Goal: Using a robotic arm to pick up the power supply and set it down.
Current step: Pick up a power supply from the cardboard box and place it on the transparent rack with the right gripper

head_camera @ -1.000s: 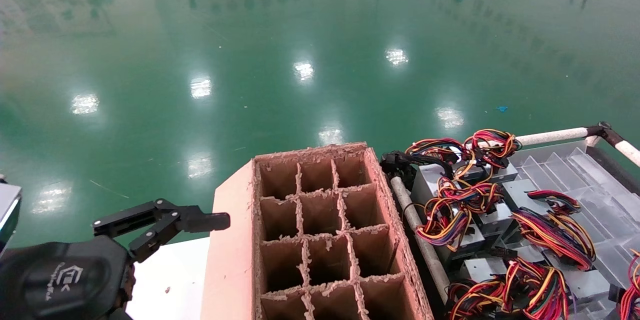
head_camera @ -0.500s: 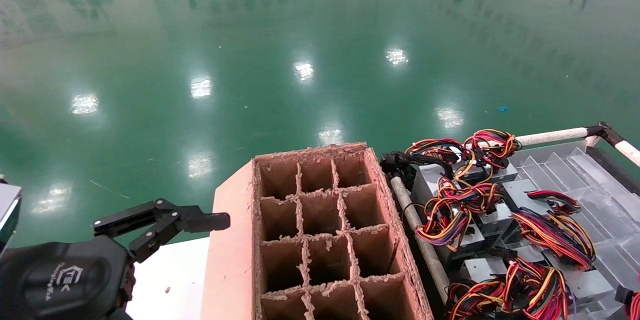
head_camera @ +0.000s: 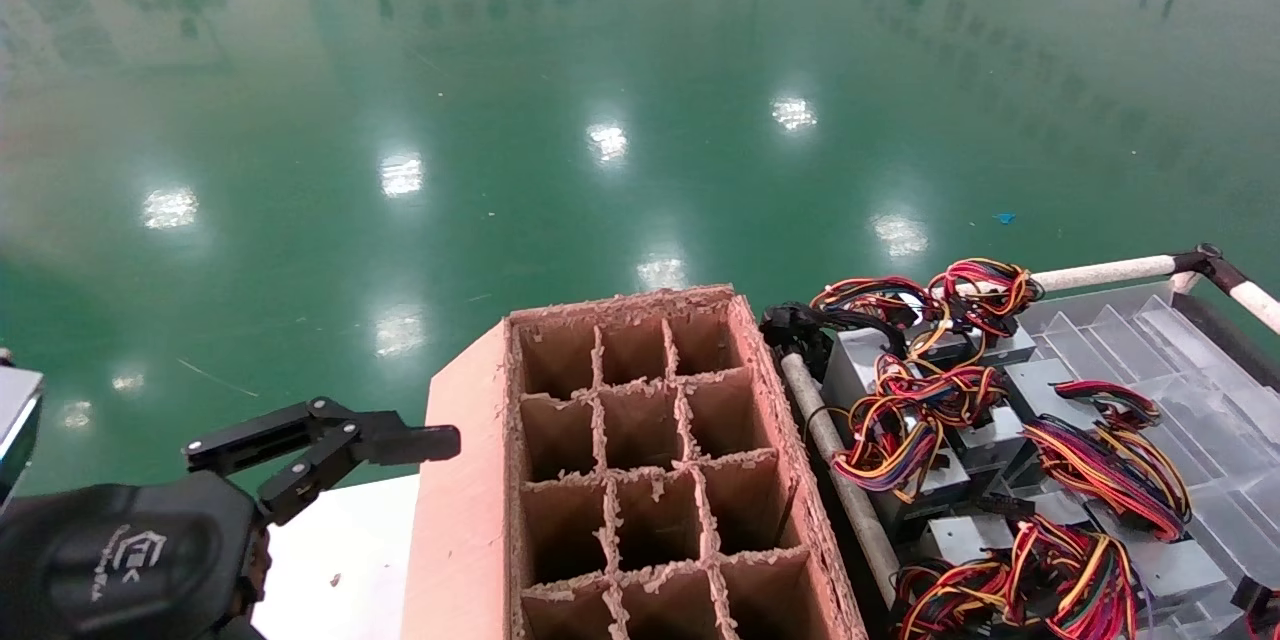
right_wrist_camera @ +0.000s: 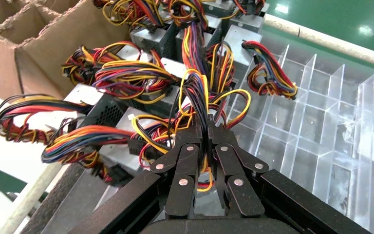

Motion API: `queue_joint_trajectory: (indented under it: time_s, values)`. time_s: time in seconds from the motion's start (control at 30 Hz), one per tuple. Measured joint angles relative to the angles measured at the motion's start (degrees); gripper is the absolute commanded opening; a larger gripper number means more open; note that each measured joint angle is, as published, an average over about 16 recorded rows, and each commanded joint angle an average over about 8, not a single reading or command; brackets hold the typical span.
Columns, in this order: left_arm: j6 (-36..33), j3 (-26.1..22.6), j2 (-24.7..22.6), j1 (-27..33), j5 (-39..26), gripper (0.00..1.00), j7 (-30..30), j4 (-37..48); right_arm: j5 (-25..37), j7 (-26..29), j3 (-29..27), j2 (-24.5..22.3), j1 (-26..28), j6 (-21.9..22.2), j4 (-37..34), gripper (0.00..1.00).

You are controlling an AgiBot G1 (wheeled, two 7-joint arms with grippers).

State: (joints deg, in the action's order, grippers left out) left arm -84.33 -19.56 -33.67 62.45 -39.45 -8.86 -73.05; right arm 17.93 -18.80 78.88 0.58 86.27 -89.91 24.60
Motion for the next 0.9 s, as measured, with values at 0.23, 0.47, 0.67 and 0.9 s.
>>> queue_joint_trajectory:
  time_s: [0.23,0.47,0.67,0.9]
  values:
    - [0.0,-0.01,0.0,0.0,0.01,1.0,0.0,0.0,-1.04,-0.52,1.08,-1.74,-0.93,-0.27,2.18,0.0]
    - [0.01,-0.02,0.01,0.0,0.01,1.0,0.01,0.0,-2.39,-1.47,2.39,-2.68,-1.95,-0.3,4.04,0.0]
    - [0.01,-0.02,0.01,0.01,0.02,1.0,0.01,0.0,-3.46,-2.38,3.21,-3.28,-2.54,-0.41,5.25,0.0]
    - [0.01,-0.03,0.01,0.01,0.02,1.0,0.02,0.0,-4.5,-3.3,3.75,-4.48,-2.91,-0.61,6.97,0.0]
